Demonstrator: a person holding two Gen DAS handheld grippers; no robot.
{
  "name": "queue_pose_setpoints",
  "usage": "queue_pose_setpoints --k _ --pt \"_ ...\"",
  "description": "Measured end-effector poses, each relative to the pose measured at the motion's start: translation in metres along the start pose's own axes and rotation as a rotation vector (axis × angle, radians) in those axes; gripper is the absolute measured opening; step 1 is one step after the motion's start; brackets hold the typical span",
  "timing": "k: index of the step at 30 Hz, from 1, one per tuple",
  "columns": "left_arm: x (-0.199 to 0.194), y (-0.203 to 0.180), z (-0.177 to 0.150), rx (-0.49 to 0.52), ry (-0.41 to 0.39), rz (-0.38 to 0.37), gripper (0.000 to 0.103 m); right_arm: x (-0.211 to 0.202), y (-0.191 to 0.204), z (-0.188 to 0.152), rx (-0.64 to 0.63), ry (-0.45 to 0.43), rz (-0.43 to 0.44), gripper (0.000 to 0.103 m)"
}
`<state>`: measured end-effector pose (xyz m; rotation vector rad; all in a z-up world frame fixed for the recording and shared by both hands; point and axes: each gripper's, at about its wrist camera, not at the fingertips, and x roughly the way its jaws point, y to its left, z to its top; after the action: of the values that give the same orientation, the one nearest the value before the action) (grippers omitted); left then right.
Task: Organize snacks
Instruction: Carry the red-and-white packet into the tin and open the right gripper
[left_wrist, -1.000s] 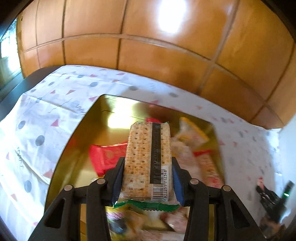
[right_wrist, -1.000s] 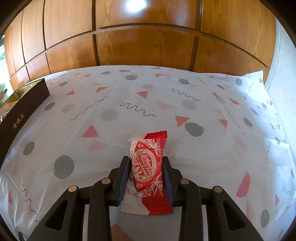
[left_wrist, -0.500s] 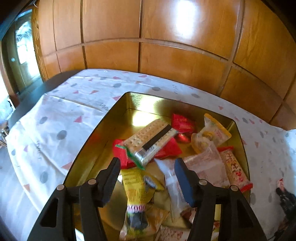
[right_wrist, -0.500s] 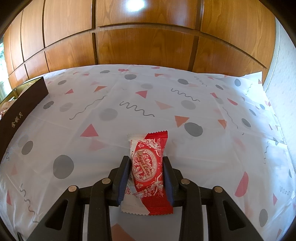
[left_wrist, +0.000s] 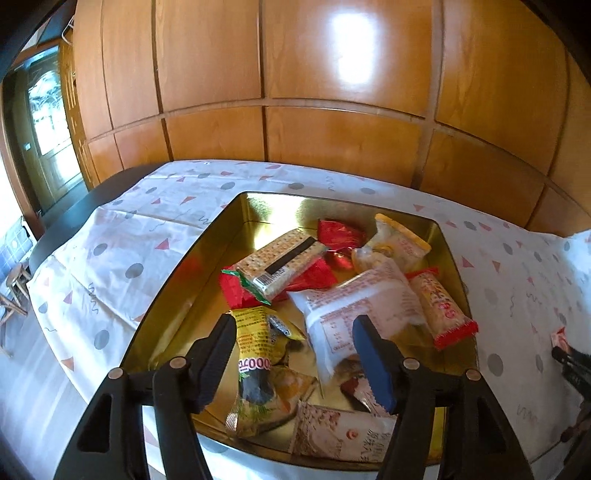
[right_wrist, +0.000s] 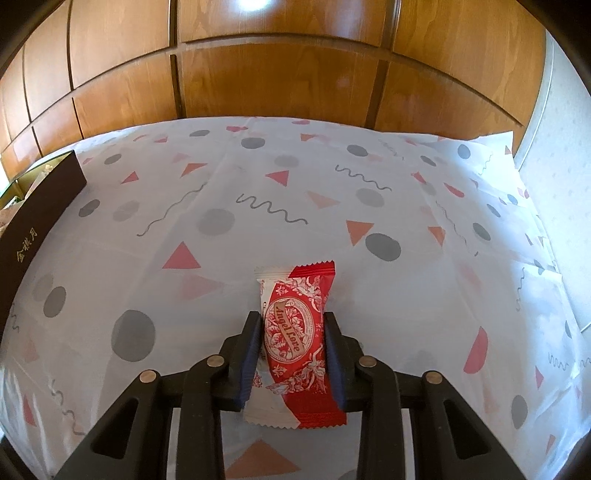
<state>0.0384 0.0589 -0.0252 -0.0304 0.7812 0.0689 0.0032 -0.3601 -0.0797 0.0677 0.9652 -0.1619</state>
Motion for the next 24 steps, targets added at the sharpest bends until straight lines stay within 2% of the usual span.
queue_pose_setpoints --k 3,6,10,15,20,24 --pt "-0.002 -0.003 -0.003 0.002 0.001 -0.01 0.066 -0.004 0.003 0.002 0.03 0.017 0.021 0.03" --pt "-0.004 -0.003 -0.004 0.005 -0.004 -0.011 0.066 -0.017 0.015 0.007 0.032 -0.006 0.062 0.03" --pt "-0.005 0.0 -0.006 0.003 -0.005 -0.006 0.066 -0.039 0.042 0.019 -0.01 -0.039 0.159 0.03" --pt "-0.005 0.012 -0.006 -0.034 -0.013 0.006 0.066 -0.075 0.094 0.036 -0.109 -0.088 0.33 0.03" --pt "-0.007 0.034 -0.004 -0.095 -0.033 0.041 0.066 -0.112 0.167 0.049 -0.257 -0.143 0.513 0.03" --pt "-0.008 0.048 -0.005 -0.12 -0.034 0.059 0.066 -0.121 0.221 0.053 -0.353 -0.13 0.615 0.031"
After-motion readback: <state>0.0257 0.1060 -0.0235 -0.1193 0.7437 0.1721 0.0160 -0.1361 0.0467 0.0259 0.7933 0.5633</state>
